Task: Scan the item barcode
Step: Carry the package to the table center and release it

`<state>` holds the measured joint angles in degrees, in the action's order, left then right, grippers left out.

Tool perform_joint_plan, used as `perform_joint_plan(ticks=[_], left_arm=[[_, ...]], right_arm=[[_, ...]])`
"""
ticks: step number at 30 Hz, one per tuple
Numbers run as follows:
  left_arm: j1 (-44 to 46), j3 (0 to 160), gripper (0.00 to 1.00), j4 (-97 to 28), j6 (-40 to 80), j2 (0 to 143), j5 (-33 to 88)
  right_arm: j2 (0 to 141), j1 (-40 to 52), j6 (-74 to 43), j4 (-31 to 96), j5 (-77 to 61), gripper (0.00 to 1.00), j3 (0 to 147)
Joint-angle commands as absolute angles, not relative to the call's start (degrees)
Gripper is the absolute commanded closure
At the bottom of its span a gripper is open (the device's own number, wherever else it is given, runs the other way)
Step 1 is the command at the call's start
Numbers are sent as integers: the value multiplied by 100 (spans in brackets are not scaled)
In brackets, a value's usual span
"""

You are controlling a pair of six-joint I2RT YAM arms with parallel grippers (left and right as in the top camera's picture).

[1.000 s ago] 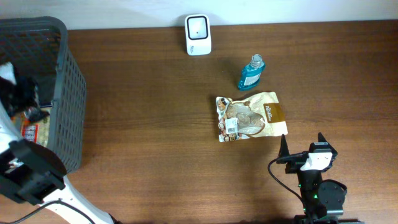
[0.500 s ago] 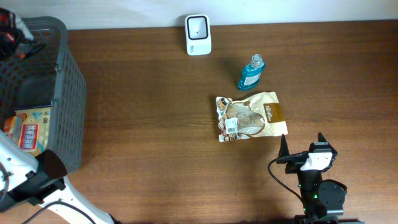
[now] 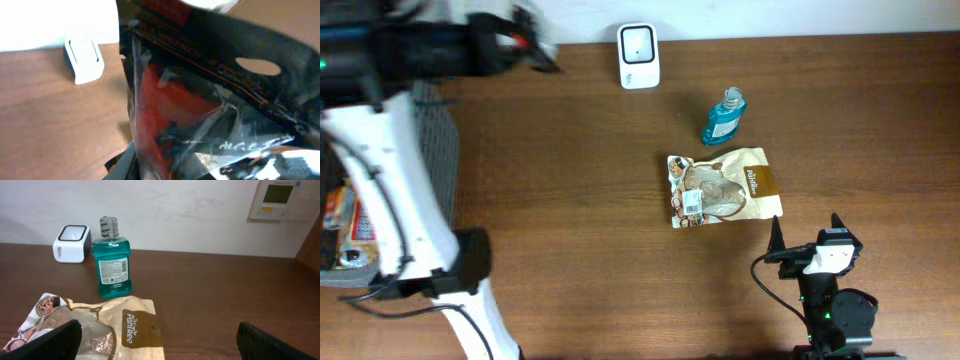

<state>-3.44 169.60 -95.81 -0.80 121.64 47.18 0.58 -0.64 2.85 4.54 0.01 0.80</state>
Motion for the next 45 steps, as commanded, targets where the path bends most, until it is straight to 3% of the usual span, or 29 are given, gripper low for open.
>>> perform_joint_plan(ticks=[1, 6, 16, 25, 31, 35, 39, 44, 45], left_arm=[[854, 16768, 82, -9668, -67, 12217, 2421], [1992, 15924, 76, -9572, -64, 12462, 1485], [2945, 13351, 76, -8121, 388, 13061, 1520], [2936, 12846, 75, -7612, 386, 13058, 1236], [2556, 12903, 75, -7885, 392, 13076, -1048], [2233, 12656, 71, -7673, 390, 13168, -823], [2005, 12455, 78, -7664, 390, 13404, -75], [1885, 11970, 100, -7194, 386, 13544, 755], [1916, 11832, 100, -7015, 386, 13544, 891]], right_arm=[[21, -27, 276, 471, 49, 2, 32], [21, -27, 276, 471, 49, 2, 32], [21, -27, 276, 471, 49, 2, 32], [19, -27, 276, 471, 49, 2, 32], [19, -27, 276, 471, 49, 2, 32], [21, -27, 276, 471, 49, 2, 32], [21, -27, 276, 471, 49, 2, 32], [21, -27, 276, 471, 49, 2, 32], [19, -27, 276, 471, 49, 2, 32]])
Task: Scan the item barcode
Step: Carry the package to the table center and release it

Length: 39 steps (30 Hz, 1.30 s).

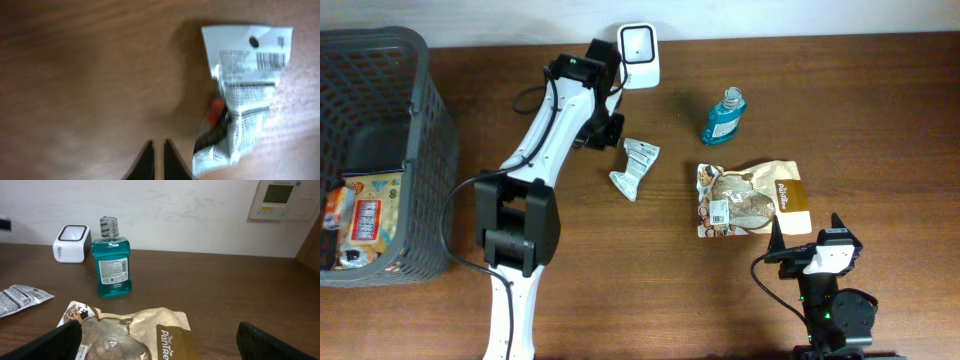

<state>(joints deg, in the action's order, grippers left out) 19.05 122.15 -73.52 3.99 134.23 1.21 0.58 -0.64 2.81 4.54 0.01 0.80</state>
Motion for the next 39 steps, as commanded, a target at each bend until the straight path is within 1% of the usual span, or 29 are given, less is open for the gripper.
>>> perform_joint_plan(ticks=[1, 4, 7, 10, 14, 20, 28, 31, 35, 38, 39], left_arm=[[1959, 11747, 100, -6897, 388, 13544, 947], [2102, 11428, 100, -6558, 392, 13546, 947], [2178, 11118, 100, -6340, 650, 13555, 954], [2222, 10910, 100, -6189, 705, 13555, 1260], [2318, 10901, 100, -6014, 679, 13552, 2067], [2362, 10901, 100, -5422, 379, 13552, 4047], [2639, 10921, 100, -4834, 384, 13552, 5159], [2609, 11120, 100, -4860, 384, 13550, 5168], [2375, 11695, 100, -5352, 381, 13482, 4974], [2154, 12387, 100, -6088, 379, 13343, 4064], [2062, 12794, 100, -6519, 377, 13249, 3481]], right_arm=[[21, -27, 276, 471, 49, 2, 32], [19, -27, 276, 471, 49, 2, 32], [21, -27, 276, 471, 49, 2, 32], [19, -27, 276, 471, 49, 2, 32], [21, -27, 276, 471, 49, 2, 32], [19, -27, 276, 471, 49, 2, 32], [21, -27, 276, 471, 49, 2, 32], [21, -27, 276, 471, 49, 2, 32], [21, -27, 276, 471, 49, 2, 32], [21, -27, 276, 471, 49, 2, 32], [21, -27, 276, 471, 49, 2, 32]])
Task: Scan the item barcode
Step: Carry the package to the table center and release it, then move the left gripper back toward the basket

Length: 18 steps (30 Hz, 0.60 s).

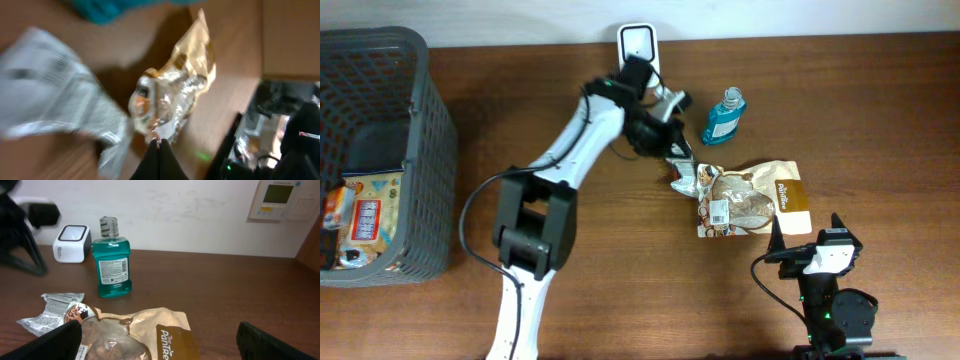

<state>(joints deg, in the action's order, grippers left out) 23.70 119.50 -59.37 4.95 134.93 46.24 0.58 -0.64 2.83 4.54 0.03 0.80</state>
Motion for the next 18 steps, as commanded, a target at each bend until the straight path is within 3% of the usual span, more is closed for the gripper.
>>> perform_joint_plan(ticks=[1, 9, 10, 12, 14, 16, 18], left_arm=[[2012, 13072, 100, -6792, 366, 13174, 3103], [1664, 15399, 100, -8565, 340, 12396, 27], [1610, 15568, 95, -8630, 340, 12298, -259], [1411, 15804, 64, -8665, 338, 12049, -972], [1199, 15830, 47, -8665, 338, 11856, -1450], [864, 15830, 23, -8665, 338, 11701, -2191], [530, 15830, 18, -8632, 338, 11684, -2923]], right_arm=[[19, -27, 276, 471, 49, 2, 32], [21, -27, 276, 471, 49, 2, 32], [19, -27, 276, 471, 49, 2, 32], [21, -27, 276, 471, 49, 2, 32], [21, -27, 276, 471, 49, 2, 32], [21, -27, 276, 471, 49, 2, 32], [19, -27, 276, 471, 49, 2, 32]])
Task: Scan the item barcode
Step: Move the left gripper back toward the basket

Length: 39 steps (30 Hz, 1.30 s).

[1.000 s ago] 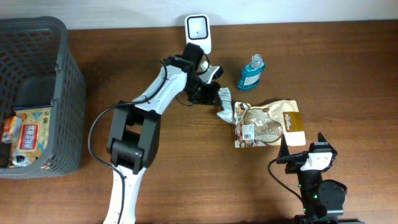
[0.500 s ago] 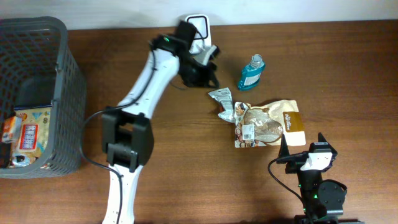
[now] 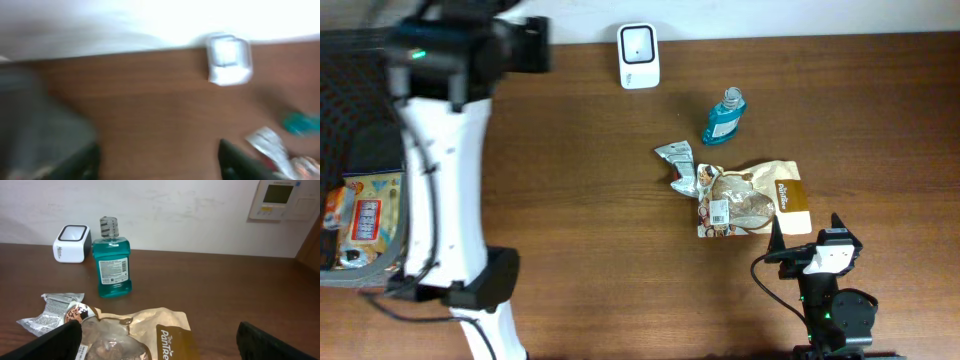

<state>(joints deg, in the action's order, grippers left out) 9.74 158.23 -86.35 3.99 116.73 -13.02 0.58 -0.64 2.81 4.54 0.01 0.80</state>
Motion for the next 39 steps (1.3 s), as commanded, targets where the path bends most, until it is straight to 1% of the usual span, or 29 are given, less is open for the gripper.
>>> perform_joint_plan(ticks=[1, 3, 8, 13, 15, 18, 23, 29, 31, 34, 36, 39], left_arm=[[340, 15830, 1, -8624, 338, 11701, -3253], [-23, 15828, 1, -8628, 342, 11721, -3385], [-1063, 15662, 1, -8672, 344, 11725, -3017], [-1863, 15220, 0, -8794, 344, 11725, -2764], [-2082, 14892, 6, -8720, 344, 11725, -2766], [-2285, 14365, 7, -8541, 342, 11725, -2766], [-2650, 12934, 7, -8047, 336, 11725, -2829], [-2858, 11410, 16, -7487, 294, 11727, -2825], [-2856, 10849, 16, -7196, 285, 11727, -2724], [-2856, 10147, 14, -6742, -366, 11727, -2080], [-2856, 9813, 14, -6541, -489, 11727, -2043], [-2858, 9306, 11, -6147, -491, 11725, -2082]], right_arm=[[21, -27, 276, 471, 49, 2, 32], [21, -27, 276, 471, 49, 2, 32], [21, -27, 276, 471, 49, 2, 32], [21, -27, 276, 471, 49, 2, 32], [21, -27, 276, 471, 49, 2, 32], [21, -27, 276, 471, 49, 2, 32], [19, -27, 276, 471, 49, 2, 32], [21, -27, 276, 471, 49, 2, 32], [19, -27, 276, 471, 49, 2, 32], [19, -27, 276, 471, 49, 2, 32], [21, -27, 276, 471, 49, 2, 32], [21, -27, 276, 471, 49, 2, 32]])
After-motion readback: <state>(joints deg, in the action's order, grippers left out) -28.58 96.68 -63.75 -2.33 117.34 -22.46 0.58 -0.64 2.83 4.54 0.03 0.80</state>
